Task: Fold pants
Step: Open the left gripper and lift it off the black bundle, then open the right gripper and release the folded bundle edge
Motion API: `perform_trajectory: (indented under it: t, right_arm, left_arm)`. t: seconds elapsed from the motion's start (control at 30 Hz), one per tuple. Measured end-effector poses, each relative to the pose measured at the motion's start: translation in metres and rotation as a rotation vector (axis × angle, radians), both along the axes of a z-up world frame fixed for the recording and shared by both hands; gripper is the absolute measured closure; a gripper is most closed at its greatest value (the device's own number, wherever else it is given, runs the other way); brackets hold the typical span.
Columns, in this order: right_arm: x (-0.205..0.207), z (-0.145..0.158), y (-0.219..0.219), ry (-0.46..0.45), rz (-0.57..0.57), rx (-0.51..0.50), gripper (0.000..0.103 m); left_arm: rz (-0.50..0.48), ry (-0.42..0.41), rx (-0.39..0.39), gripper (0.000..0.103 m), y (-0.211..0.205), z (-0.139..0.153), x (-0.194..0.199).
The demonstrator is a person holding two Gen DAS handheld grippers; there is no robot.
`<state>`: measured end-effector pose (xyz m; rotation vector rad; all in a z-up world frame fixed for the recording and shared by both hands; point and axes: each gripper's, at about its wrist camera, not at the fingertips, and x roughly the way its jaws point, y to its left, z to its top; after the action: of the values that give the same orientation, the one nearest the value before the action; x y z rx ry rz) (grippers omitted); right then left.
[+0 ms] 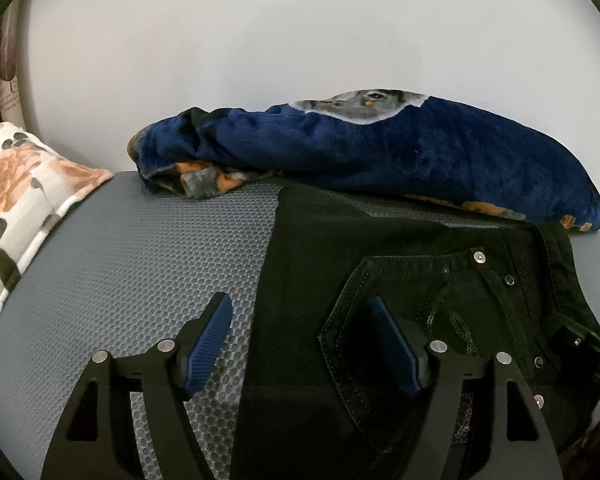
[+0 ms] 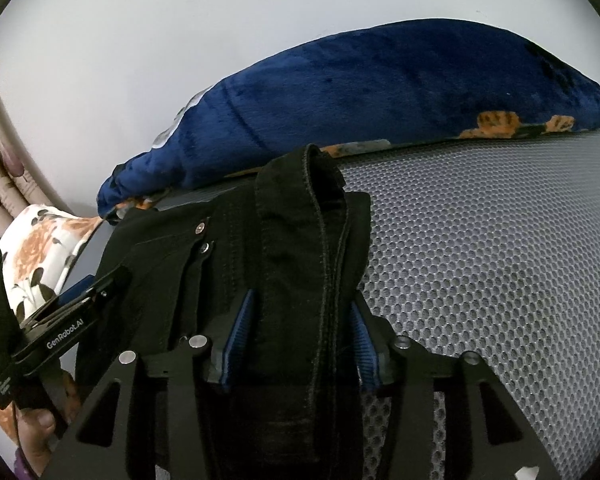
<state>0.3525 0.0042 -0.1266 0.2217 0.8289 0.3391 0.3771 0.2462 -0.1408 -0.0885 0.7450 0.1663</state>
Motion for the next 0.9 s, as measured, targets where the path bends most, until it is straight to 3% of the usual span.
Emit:
perform_trajectory:
  t: [0.9]
  right_arm:
    - [0.0028, -0.0032, -0.0038, -0.001, -0.04, -0.004, 0.04]
  left_arm:
    - [-0.003, 0.006, 0.013, 0.021, 0.0016, 0.0001, 0.0002]
